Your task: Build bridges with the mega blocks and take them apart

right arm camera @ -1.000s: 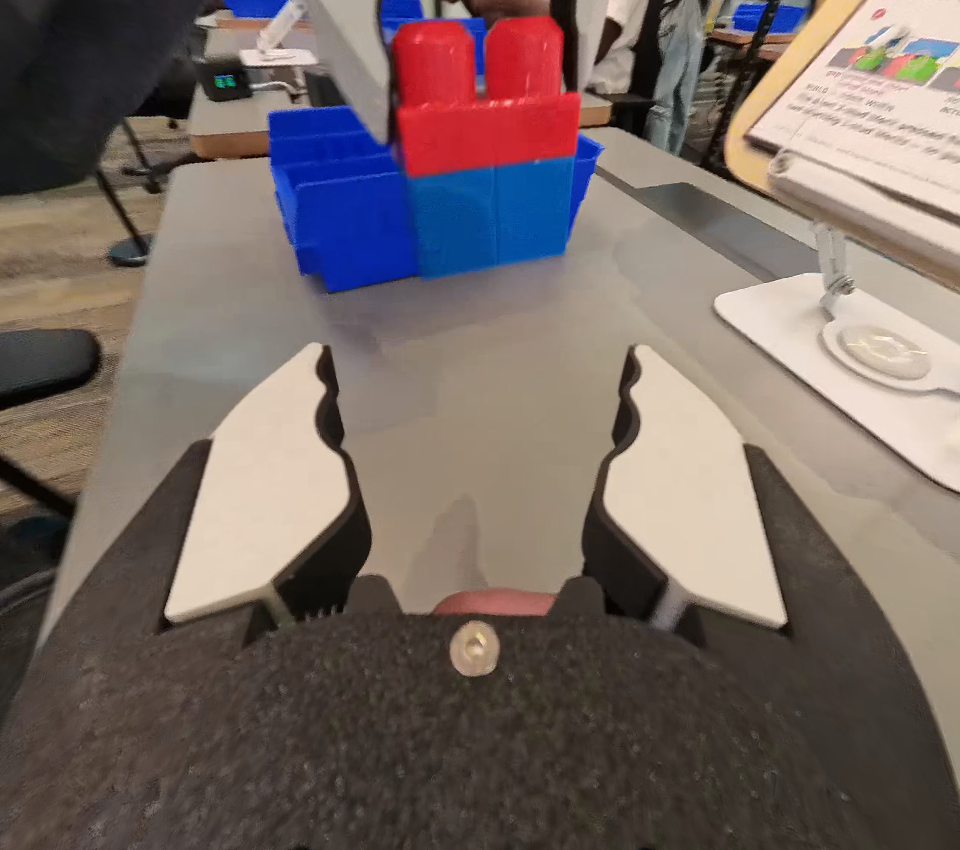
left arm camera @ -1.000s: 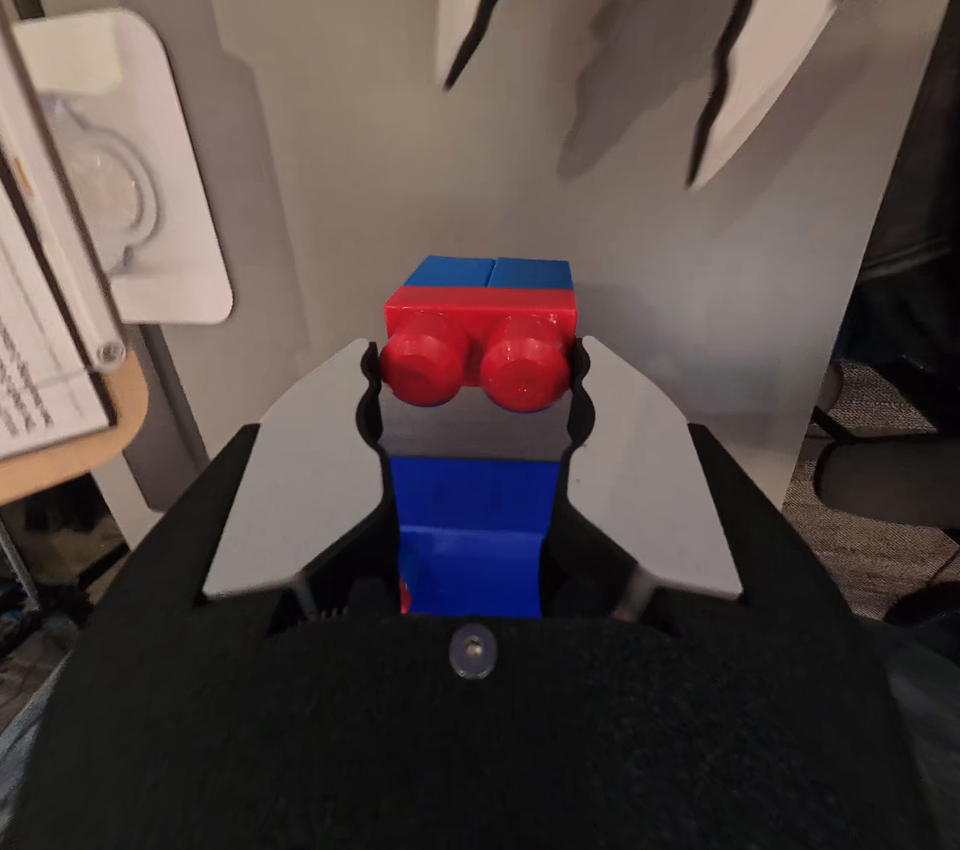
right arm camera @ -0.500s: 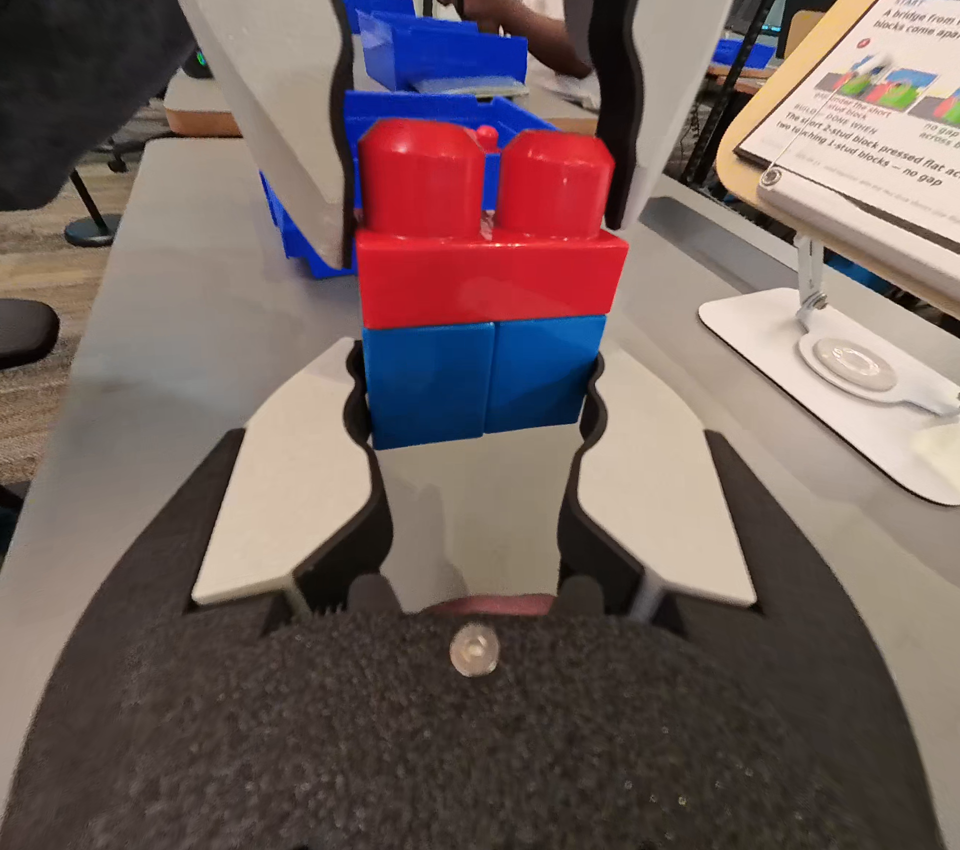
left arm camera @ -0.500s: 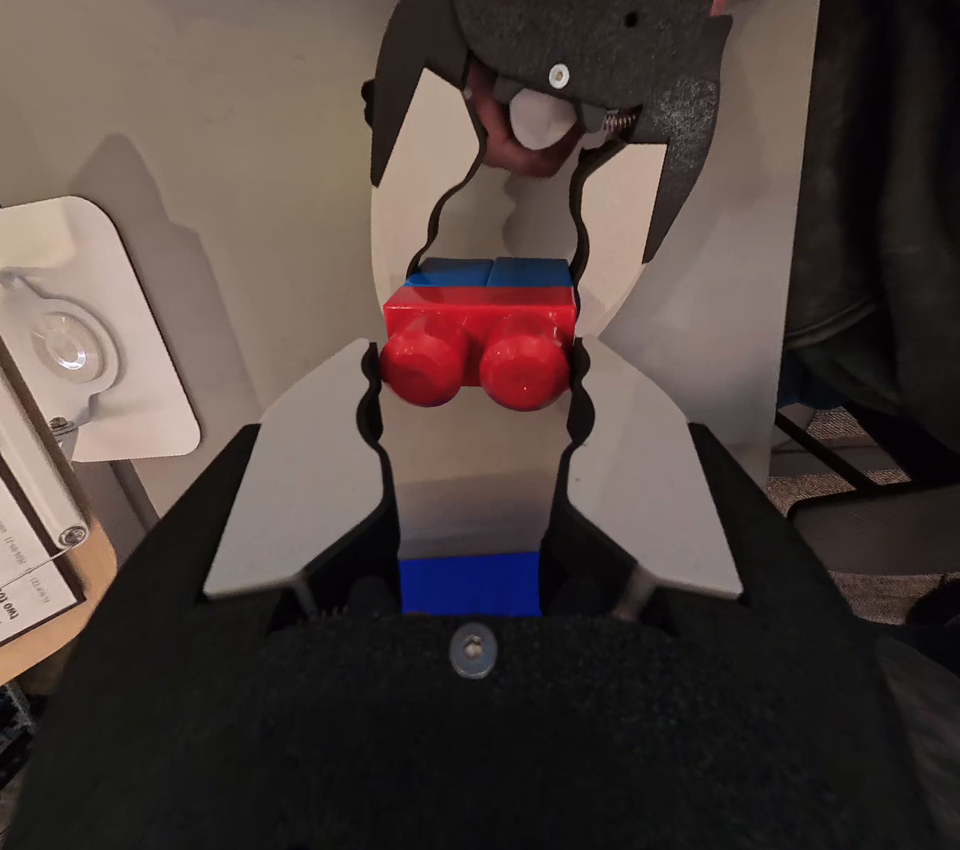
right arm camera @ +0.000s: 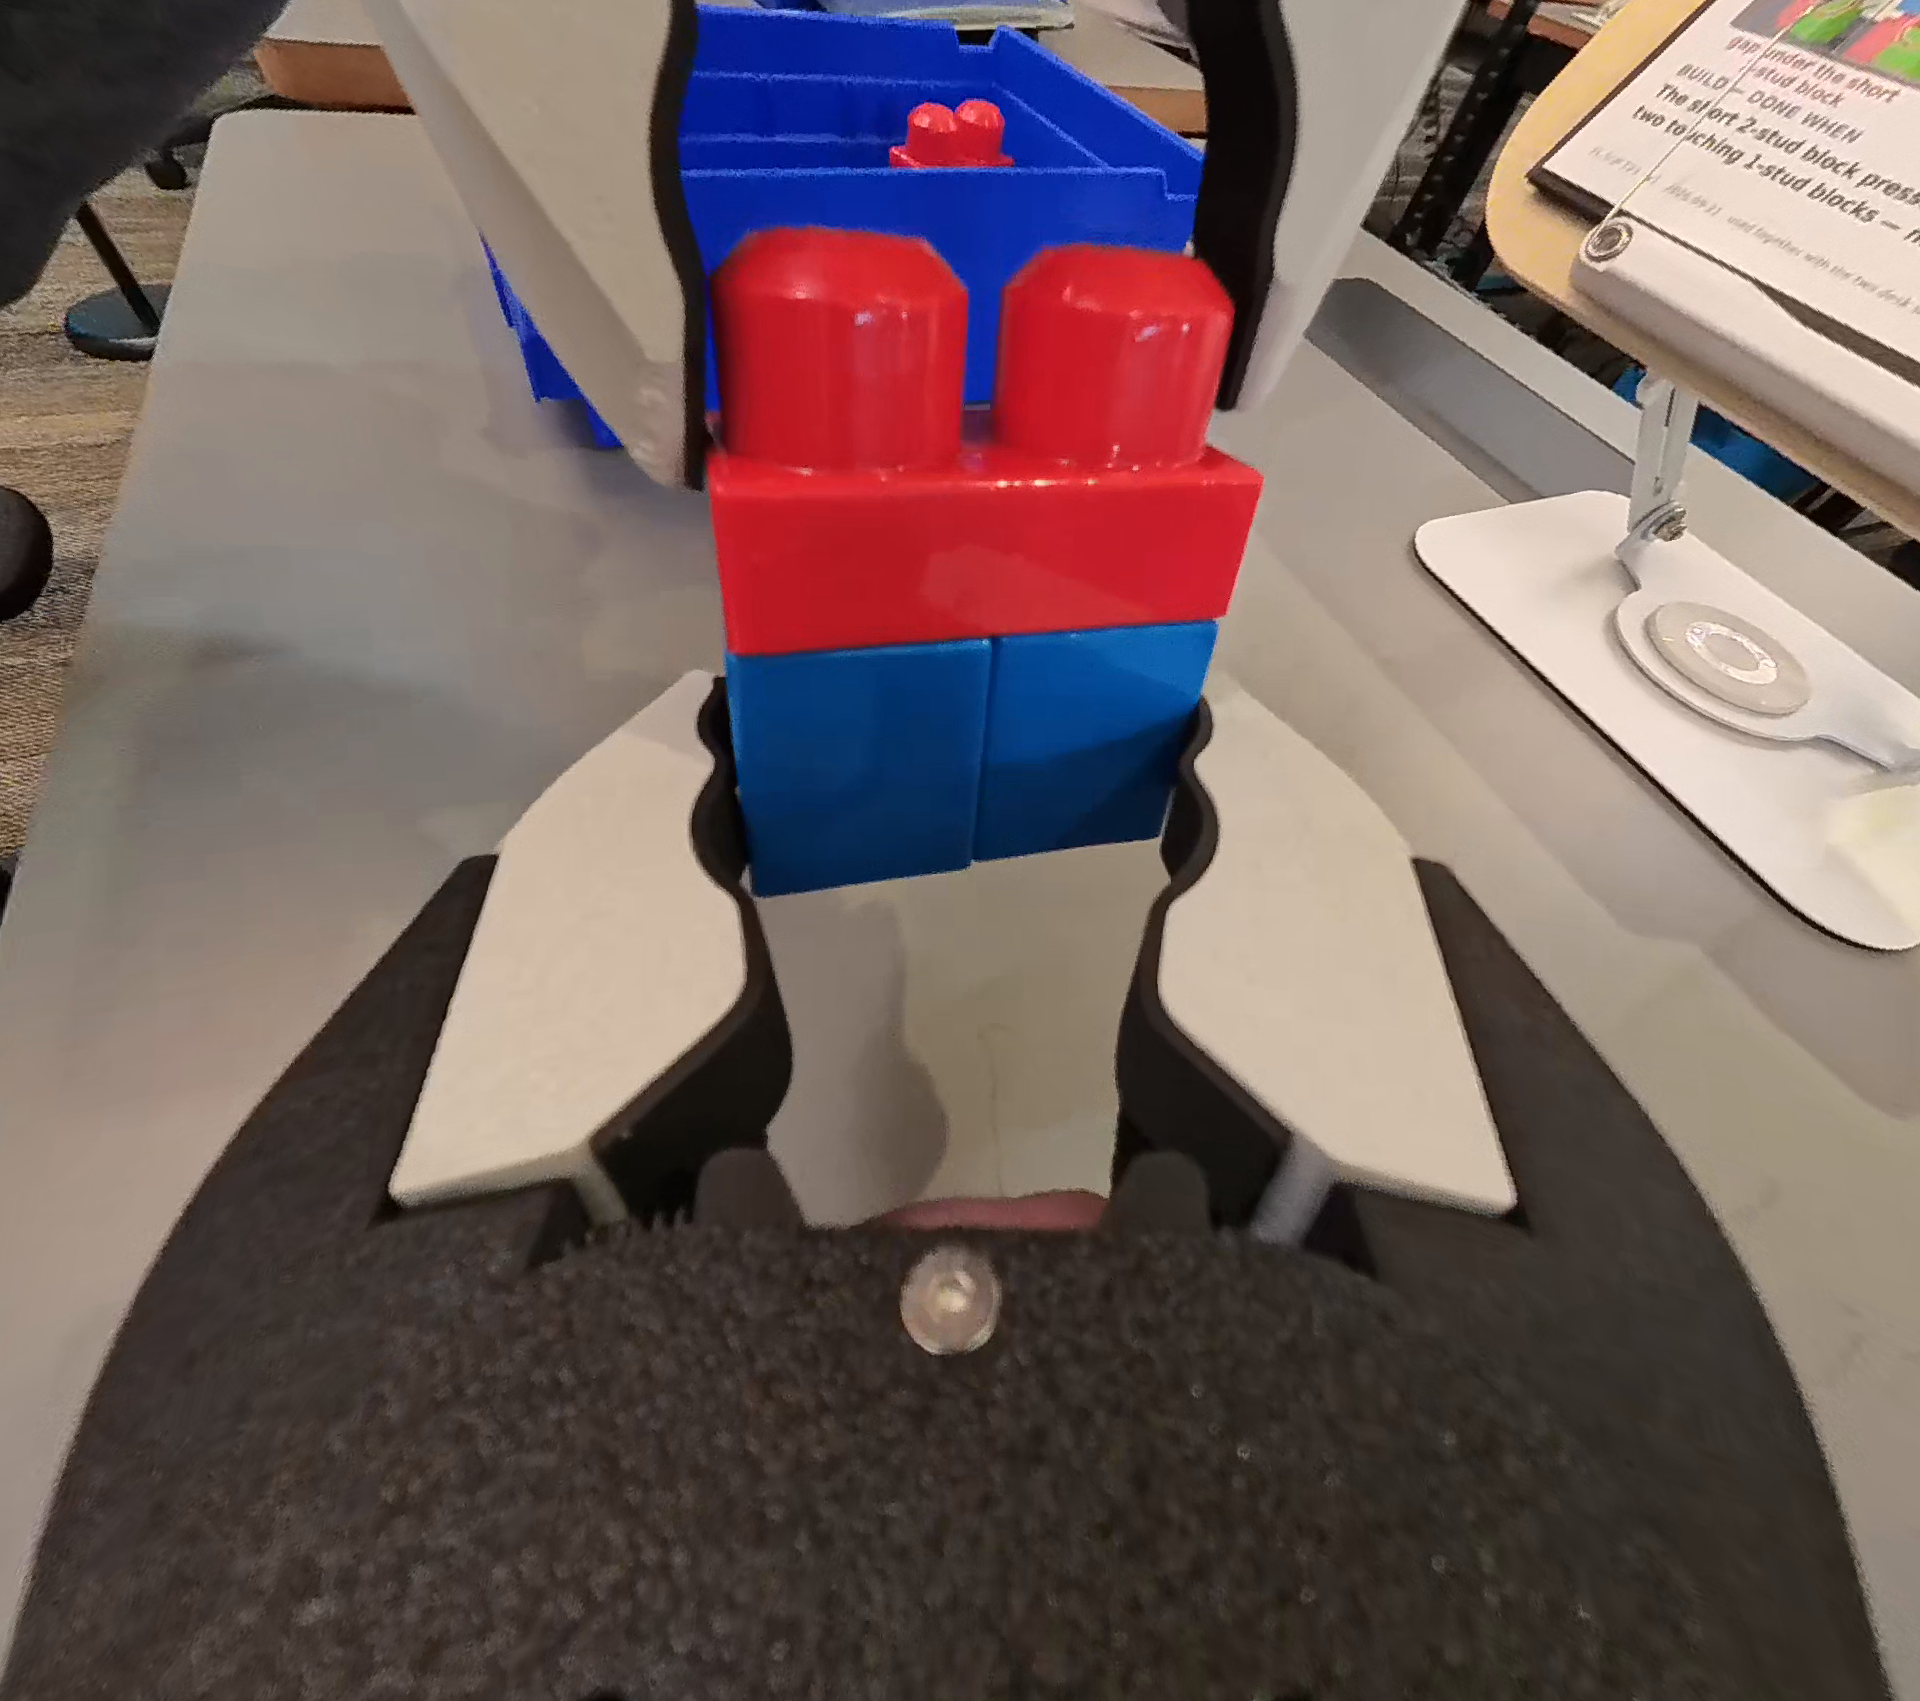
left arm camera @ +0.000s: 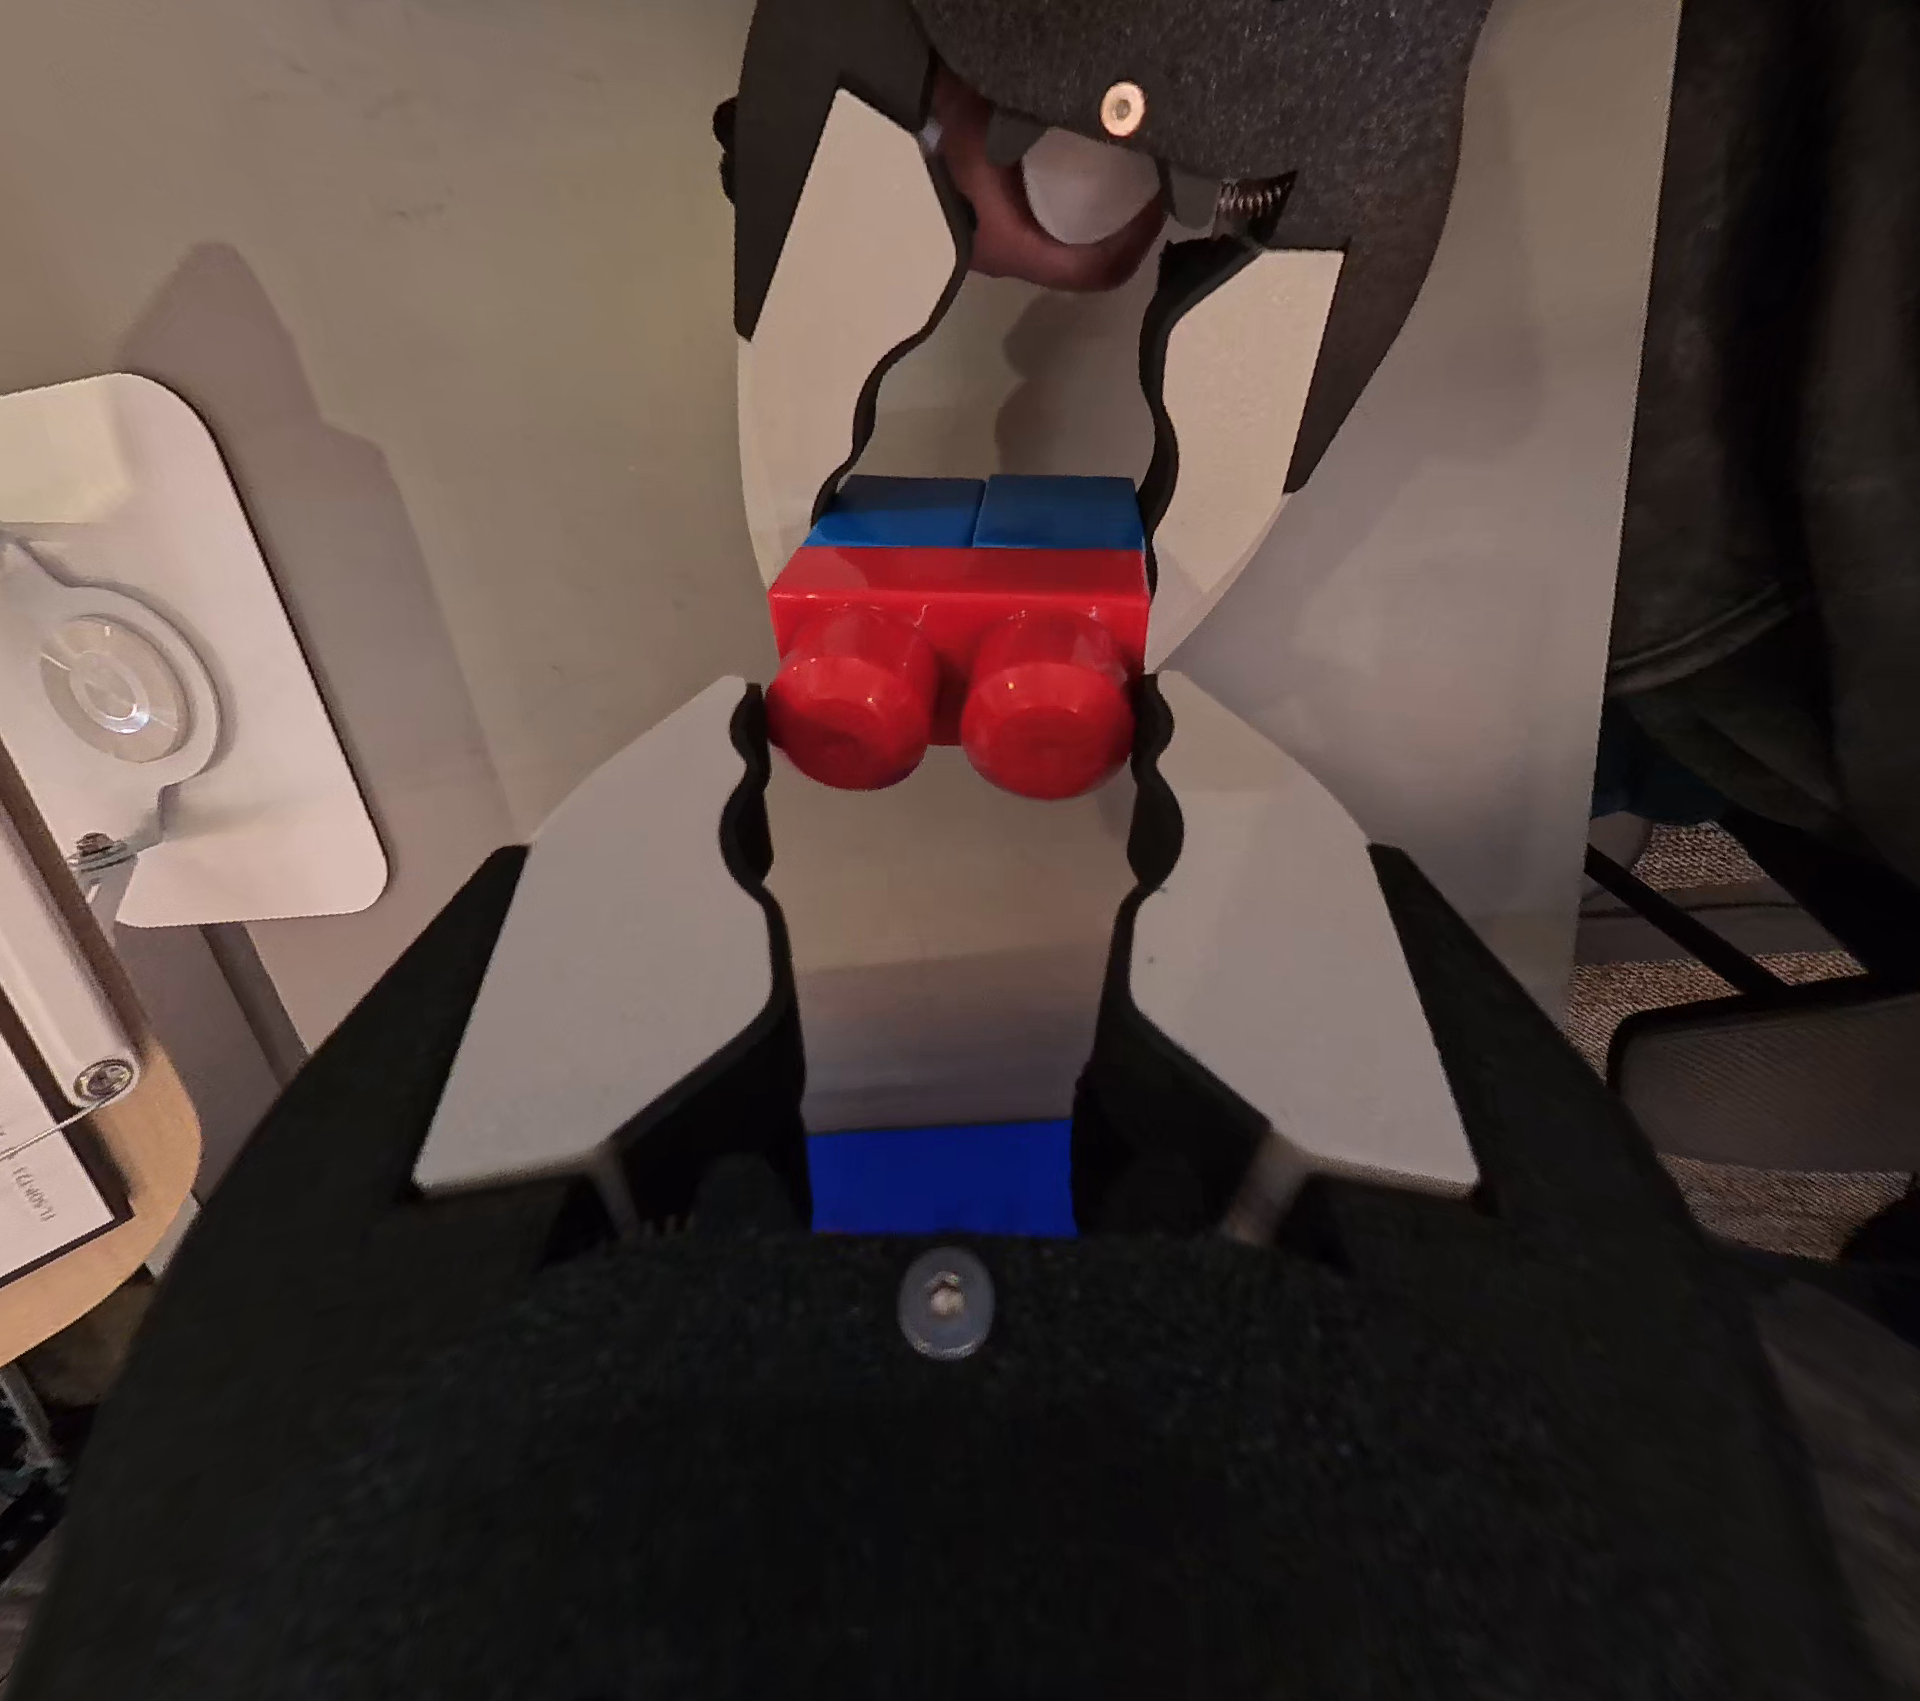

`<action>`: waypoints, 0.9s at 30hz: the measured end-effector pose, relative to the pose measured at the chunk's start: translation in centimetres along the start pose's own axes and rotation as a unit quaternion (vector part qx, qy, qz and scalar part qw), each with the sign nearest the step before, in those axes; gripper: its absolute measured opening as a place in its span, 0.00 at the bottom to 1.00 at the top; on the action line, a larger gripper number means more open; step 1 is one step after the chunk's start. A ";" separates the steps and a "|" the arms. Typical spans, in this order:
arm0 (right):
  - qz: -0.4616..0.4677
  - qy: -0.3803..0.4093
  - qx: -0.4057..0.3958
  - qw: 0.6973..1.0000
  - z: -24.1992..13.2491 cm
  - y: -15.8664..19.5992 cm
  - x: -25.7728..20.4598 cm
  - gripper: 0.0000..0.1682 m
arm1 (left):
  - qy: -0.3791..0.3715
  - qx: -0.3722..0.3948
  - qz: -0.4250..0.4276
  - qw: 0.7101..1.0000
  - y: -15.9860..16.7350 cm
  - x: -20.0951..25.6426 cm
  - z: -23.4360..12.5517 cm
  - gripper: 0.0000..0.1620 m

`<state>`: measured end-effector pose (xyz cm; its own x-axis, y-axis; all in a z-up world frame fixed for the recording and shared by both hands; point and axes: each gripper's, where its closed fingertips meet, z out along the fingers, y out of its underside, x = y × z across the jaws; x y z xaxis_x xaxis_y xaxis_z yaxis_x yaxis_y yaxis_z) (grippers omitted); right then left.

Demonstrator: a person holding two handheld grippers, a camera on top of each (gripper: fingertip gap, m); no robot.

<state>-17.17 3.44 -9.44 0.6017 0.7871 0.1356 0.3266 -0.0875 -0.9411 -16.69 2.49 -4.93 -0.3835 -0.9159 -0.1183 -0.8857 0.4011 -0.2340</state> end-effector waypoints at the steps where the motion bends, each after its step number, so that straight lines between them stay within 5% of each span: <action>1: 0.002 0.001 -0.001 1.000 0.0 0.1 0.1 0.47 | -0.001 0.003 -0.001 1.000 0.0 -0.1 0.0 0.41; 23: 0.024 -0.035 -0.020 0.999 0.5 0.9 -1.1 0.47 | 0.036 0.016 -0.031 0.999 1.0 0.5 0.3 0.39; 26: 0.005 -0.016 -0.096 0.995 0.8 4.9 -0.5 0.47 | -0.005 0.038 -0.048 0.998 1.4 -1.2 -2.0 0.39; 27: 0.030 -0.025 -0.061 0.997 0.6 4.7 -0.7 0.47 | -0.003 0.068 -0.063 0.996 1.2 -1.5 -3.4 0.39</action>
<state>-16.57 2.84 -14.11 0.5870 0.8073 0.0609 0.3785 -0.2072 -0.9021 -18.07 4.28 -1.72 -0.2707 -0.9589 -0.0853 -0.8824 0.2826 -0.3763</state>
